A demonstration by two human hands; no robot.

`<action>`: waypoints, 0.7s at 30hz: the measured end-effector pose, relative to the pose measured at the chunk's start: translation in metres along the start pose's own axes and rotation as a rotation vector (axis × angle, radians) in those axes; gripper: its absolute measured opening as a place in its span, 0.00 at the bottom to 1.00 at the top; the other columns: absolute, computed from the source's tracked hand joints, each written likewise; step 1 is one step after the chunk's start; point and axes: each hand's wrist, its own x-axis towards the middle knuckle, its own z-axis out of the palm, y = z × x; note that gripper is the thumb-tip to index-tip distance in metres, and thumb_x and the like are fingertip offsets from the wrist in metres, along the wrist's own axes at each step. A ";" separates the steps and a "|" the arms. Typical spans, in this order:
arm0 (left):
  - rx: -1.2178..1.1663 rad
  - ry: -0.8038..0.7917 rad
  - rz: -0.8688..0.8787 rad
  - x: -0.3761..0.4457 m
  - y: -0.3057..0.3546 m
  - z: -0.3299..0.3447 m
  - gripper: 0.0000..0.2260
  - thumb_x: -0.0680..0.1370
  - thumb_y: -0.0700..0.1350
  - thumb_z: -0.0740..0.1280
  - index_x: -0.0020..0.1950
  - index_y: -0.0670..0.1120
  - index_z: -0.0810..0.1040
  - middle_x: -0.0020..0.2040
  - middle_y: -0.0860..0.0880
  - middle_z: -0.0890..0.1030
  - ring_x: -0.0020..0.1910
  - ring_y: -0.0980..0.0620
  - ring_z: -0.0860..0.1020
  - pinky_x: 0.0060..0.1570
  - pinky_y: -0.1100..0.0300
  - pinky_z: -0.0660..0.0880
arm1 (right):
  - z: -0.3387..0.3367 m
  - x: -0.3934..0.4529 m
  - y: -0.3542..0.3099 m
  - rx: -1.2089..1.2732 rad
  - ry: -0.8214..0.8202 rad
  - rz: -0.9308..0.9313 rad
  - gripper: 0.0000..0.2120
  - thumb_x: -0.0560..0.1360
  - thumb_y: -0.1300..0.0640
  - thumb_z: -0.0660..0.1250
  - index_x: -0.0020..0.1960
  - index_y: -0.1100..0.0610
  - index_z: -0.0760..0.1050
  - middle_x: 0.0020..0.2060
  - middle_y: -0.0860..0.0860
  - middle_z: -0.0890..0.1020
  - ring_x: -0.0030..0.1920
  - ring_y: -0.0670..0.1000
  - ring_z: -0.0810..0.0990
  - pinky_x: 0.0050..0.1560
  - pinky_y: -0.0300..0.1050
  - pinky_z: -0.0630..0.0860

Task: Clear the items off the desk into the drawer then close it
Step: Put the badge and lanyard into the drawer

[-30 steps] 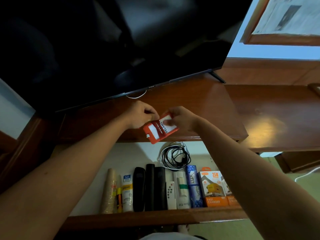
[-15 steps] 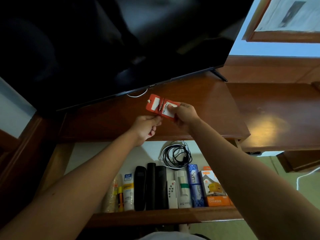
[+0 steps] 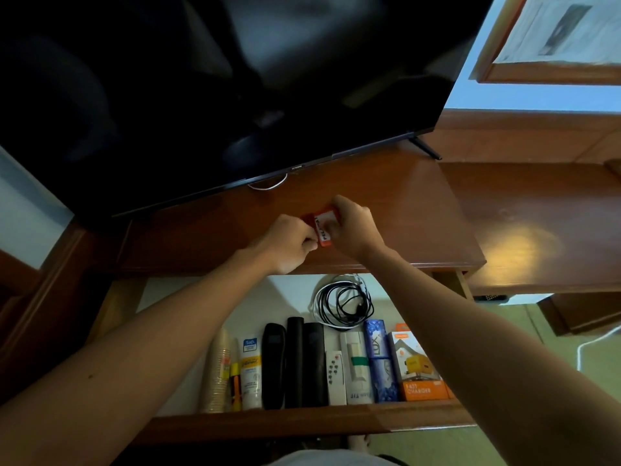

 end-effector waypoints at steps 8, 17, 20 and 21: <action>0.103 0.090 0.097 -0.001 -0.014 0.001 0.08 0.81 0.49 0.66 0.54 0.49 0.82 0.49 0.54 0.74 0.52 0.50 0.72 0.50 0.57 0.65 | 0.000 -0.008 0.008 0.123 -0.251 0.097 0.06 0.76 0.63 0.70 0.51 0.56 0.76 0.44 0.49 0.81 0.44 0.49 0.82 0.43 0.41 0.78; -0.303 0.127 -0.184 -0.007 -0.018 0.021 0.07 0.74 0.46 0.75 0.43 0.51 0.77 0.49 0.51 0.79 0.49 0.49 0.78 0.42 0.59 0.75 | 0.002 -0.023 0.006 0.422 -0.345 0.252 0.08 0.78 0.67 0.69 0.57 0.61 0.77 0.46 0.55 0.82 0.43 0.50 0.82 0.40 0.39 0.78; -0.320 0.131 -0.218 -0.009 -0.022 0.019 0.12 0.72 0.46 0.78 0.48 0.54 0.76 0.48 0.54 0.79 0.49 0.50 0.79 0.46 0.52 0.79 | 0.006 -0.027 0.009 0.474 -0.378 0.254 0.05 0.77 0.66 0.70 0.53 0.62 0.78 0.41 0.53 0.81 0.37 0.47 0.80 0.39 0.41 0.77; -0.313 0.139 -0.212 -0.010 -0.024 0.018 0.13 0.72 0.46 0.78 0.51 0.55 0.76 0.48 0.55 0.79 0.50 0.51 0.79 0.48 0.53 0.79 | 0.007 -0.029 0.011 0.546 -0.402 0.266 0.04 0.77 0.64 0.70 0.52 0.62 0.79 0.40 0.53 0.81 0.38 0.47 0.80 0.42 0.44 0.77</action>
